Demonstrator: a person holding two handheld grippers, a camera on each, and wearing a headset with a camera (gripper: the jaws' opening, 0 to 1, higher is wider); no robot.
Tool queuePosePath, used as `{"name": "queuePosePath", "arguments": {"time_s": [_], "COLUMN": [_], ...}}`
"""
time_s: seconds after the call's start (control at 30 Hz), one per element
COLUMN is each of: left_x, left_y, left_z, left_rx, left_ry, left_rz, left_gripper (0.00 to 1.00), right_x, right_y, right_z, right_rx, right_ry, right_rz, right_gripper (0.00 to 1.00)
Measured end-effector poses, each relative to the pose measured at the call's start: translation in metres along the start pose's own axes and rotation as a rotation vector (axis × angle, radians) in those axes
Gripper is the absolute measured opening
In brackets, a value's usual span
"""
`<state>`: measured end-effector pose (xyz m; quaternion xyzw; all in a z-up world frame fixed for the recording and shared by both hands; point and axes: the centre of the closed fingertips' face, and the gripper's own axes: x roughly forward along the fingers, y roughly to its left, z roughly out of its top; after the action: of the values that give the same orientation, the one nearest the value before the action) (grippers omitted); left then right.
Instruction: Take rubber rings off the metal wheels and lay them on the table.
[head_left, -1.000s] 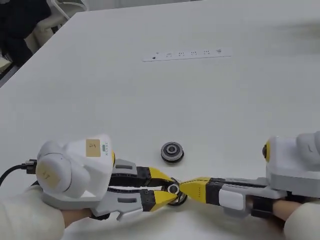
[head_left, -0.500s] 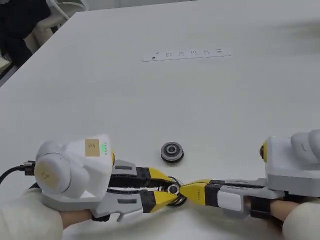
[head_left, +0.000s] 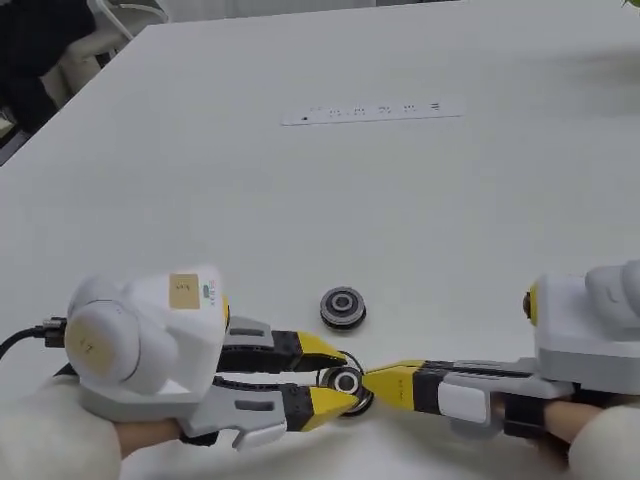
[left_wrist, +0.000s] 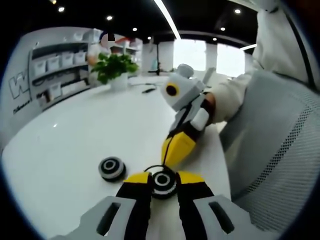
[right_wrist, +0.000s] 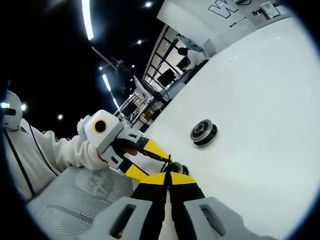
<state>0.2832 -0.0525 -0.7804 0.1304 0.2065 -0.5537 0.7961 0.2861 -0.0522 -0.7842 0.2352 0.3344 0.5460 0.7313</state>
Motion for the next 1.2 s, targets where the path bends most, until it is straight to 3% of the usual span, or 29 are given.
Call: {"name": "queuePosePath", "arguments": {"time_s": [0.23, 0.4, 0.53, 0.73, 0.93, 1.2], "left_x": [-0.004, -0.009, -0.013, -0.024, -0.036, -0.053], "left_y": [-0.006, -0.015, -0.020, -0.022, -0.024, -0.025], "left_z": [0.013, 0.018, 0.032, 0.046, 0.063, 0.068], "left_rx": [-0.008, 0.040, 0.061, 0.093, 0.087, 0.055], "left_ry": [-0.031, -0.023, -0.069, -0.089, -0.124, -0.123], "left_rz": [-0.021, -0.044, -0.068, -0.070, -0.071, -0.064], "left_gripper": [0.34, 0.38, 0.42, 0.52, 0.65, 0.78], "right_x": [-0.007, -0.012, -0.019, -0.032, -0.042, -0.056], "right_y": [0.004, 0.007, 0.011, 0.022, 0.036, 0.043], "right_z": [0.007, 0.009, 0.014, 0.025, 0.036, 0.045], "right_rx": [-0.010, -0.017, -0.025, -0.053, -0.084, -0.096], "right_ry": [-0.024, -0.029, -0.047, -0.066, -0.088, -0.102], "right_rz": [-0.017, -0.040, -0.062, -0.096, -0.118, -0.162], "right_gripper": [0.00, 0.00, 0.00, 0.00, 0.00, 0.00]}}
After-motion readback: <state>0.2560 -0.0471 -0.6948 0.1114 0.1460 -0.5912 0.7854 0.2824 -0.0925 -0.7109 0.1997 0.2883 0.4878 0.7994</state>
